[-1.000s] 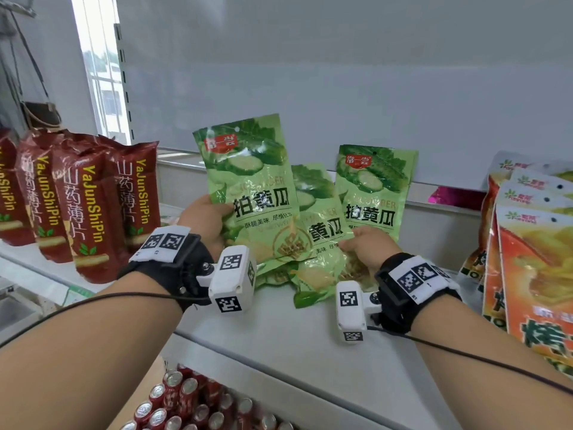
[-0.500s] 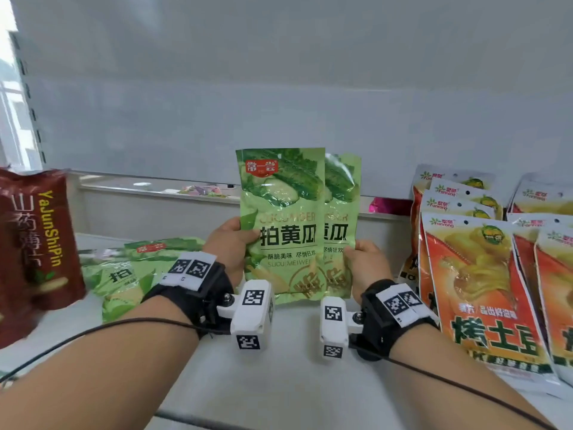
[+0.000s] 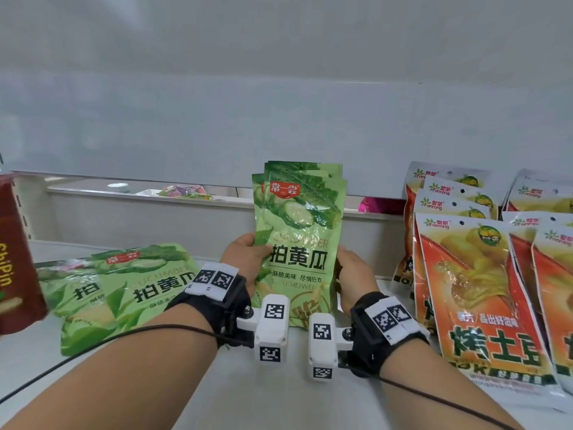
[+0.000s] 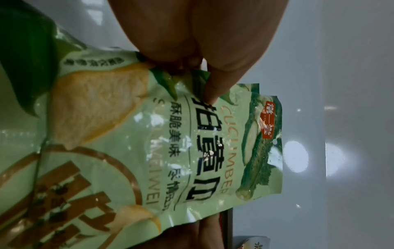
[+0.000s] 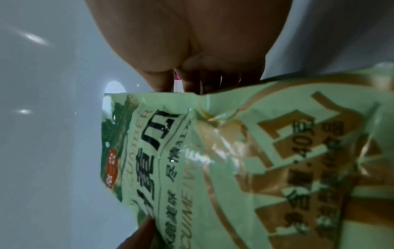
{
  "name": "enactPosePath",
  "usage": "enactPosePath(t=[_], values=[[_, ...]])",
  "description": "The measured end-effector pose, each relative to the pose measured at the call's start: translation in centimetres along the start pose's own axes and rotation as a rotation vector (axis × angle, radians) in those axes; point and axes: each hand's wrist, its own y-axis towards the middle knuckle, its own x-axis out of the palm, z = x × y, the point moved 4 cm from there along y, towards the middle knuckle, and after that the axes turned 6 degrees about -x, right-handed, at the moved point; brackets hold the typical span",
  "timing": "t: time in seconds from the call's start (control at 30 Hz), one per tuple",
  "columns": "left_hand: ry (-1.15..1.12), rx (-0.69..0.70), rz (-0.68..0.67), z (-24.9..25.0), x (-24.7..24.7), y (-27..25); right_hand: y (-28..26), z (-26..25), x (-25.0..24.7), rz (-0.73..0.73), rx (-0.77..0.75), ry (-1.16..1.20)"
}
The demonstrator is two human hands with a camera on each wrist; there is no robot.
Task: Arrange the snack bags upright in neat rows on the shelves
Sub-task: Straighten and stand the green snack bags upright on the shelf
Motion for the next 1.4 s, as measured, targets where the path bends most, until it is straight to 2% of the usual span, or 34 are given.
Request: enactPosePath(t=[0.13, 0.33, 0.47, 0.63, 0.73, 0.83, 0.93, 1.03, 1.13, 1.2, 1.27, 1.4], values=[[-0.039, -0.002, 0.022, -0.3, 0.1, 0.1, 0.2, 0.2, -0.4, -0.003, 0.031, 0.036], [-0.064, -0.006, 0.122, -0.4, -0.5, 0.4, 0.5, 0.4, -0.1, -0.056, 0.008, -0.037], [0.026, 0.016, 0.165, -0.6, -0.7, 0.3, 0.4, 0.5, -0.2, -0.047, 0.02, -0.13], [0.081, 0.019, 0.19, -0.1, -0.9, -0.3, -0.7, -1.2, -1.5, 0.058, -0.039, -0.171], [0.146, 0.061, 0.219, 0.8, -2.0, -1.1, -2.3, -3.2, -2.2, 0.155, -0.148, -0.07], [0.223, 0.131, 0.258, 2.2, -4.3, -1.9, -3.8, -5.1, -1.7, 0.155, -0.188, 0.028], [0.286, 0.202, 0.26, 4.0, -7.5, -3.1, -4.9, -6.1, 1.1, -0.015, -0.179, 0.069], [0.32, 0.246, 0.363, 5.7, -11.8, -4.5, -6.2, -6.5, 5.9, -0.246, -0.115, 0.086], [0.393, 0.206, 0.481, 6.4, -16.3, -5.9, -7.7, -6.1, 10.9, -0.44, -0.065, -0.005], [0.469, 0.155, 0.523, 6.3, -19.0, -6.8, -8.5, -5.6, 13.7, -0.549, -0.069, -0.154], [0.526, 0.119, 0.555, 6.1, -21.1, -7.8, -9.1, -5.2, 16.1, -0.608, -0.094, -0.343], [0.587, 0.024, 0.51, 4.9, -23.4, -8.9, -9.4, -4.6, 18.1, -0.587, -0.064, -0.629]])
